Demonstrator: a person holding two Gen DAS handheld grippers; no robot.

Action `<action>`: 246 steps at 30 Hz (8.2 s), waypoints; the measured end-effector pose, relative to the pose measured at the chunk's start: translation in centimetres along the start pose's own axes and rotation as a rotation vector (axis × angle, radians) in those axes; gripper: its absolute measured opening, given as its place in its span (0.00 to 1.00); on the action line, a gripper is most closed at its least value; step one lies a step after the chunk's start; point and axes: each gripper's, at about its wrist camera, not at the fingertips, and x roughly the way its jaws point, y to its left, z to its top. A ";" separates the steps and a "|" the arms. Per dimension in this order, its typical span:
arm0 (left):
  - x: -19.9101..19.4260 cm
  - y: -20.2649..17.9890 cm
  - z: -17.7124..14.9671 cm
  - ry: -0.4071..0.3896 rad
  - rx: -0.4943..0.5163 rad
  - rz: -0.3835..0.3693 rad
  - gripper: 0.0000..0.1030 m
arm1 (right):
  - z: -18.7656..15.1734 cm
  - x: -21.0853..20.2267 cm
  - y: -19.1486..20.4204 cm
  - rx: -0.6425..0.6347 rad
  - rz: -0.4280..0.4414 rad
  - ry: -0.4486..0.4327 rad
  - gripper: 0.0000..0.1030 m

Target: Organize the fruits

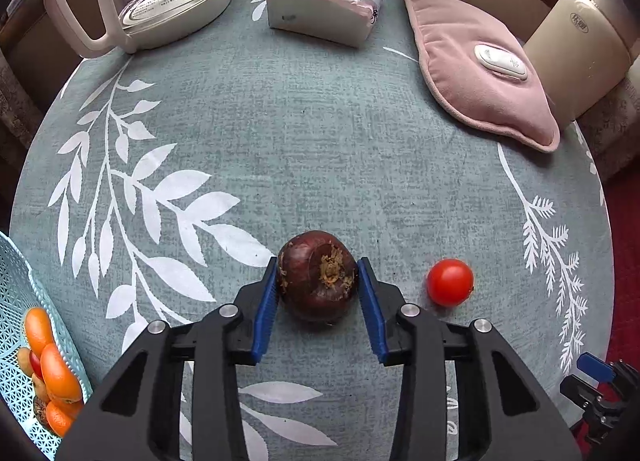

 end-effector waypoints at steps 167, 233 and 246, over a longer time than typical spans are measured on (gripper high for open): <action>-18.6 33.6 -12.3 -0.175 -0.349 0.111 0.57 | -0.8 0.9 44.0 -0.507 0.264 -0.029 0.28; -22.0 30.2 -15.2 -0.250 -0.337 0.238 0.88 | -4.5 -4.0 42.0 -0.608 0.153 -0.194 0.76; -24.1 26.2 -16.9 -0.298 -0.333 0.269 0.96 | -5.8 -10.0 39.0 -0.643 0.118 -0.462 0.95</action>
